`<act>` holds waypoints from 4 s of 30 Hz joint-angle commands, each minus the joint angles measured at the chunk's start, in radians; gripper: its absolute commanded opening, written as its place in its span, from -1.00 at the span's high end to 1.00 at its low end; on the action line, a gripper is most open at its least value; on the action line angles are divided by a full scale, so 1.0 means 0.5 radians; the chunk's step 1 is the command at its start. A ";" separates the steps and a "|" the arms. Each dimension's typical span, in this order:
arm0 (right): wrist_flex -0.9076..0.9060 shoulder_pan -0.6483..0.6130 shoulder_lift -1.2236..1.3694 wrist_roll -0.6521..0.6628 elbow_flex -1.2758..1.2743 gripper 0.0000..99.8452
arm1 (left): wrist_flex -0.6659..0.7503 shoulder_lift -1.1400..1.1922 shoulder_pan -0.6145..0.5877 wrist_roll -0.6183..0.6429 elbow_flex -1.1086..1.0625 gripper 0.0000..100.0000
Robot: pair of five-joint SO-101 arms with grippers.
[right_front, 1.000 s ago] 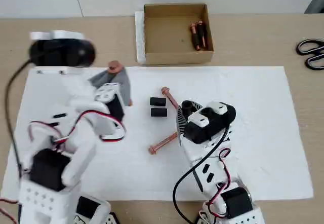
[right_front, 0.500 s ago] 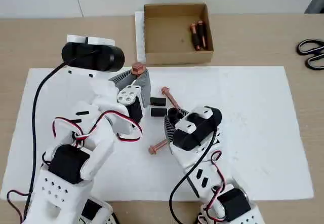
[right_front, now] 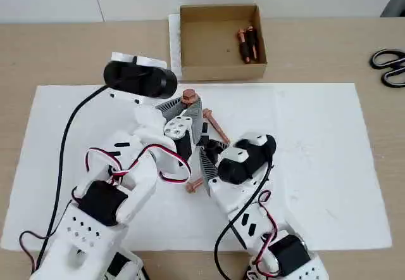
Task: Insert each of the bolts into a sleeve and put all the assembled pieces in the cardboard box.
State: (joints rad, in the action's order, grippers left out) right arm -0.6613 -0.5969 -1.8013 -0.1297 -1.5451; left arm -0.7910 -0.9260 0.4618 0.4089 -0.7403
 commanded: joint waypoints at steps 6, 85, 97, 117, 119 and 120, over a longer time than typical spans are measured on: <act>0.011 -0.032 -0.026 -0.046 0.015 0.99 | 0.224 -0.012 0.025 -0.015 -0.032 0.99; 0.014 -0.051 -0.026 -0.043 0.009 0.99 | -0.181 -0.015 0.313 -0.126 -0.180 0.99; 0.014 -0.051 -0.026 -0.043 0.009 0.99 | -0.285 -0.031 0.221 -0.230 -0.201 0.99; 0.014 -0.051 -0.026 -0.043 0.009 0.99 | -0.918 -0.031 0.184 -0.982 -0.127 0.56; 0.014 -0.051 -0.026 -0.043 0.009 0.99 | -1.000 -0.031 0.181 -1.031 -0.044 0.56; 0.014 -0.051 -0.026 -0.043 0.009 0.99 | -1.043 -0.031 0.178 -1.056 0.008 0.56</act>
State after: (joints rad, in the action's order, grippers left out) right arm -0.6659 -0.6322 -1.7967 -0.1435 -1.5650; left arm -1.2083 -0.9413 0.5539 -0.0698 -0.7695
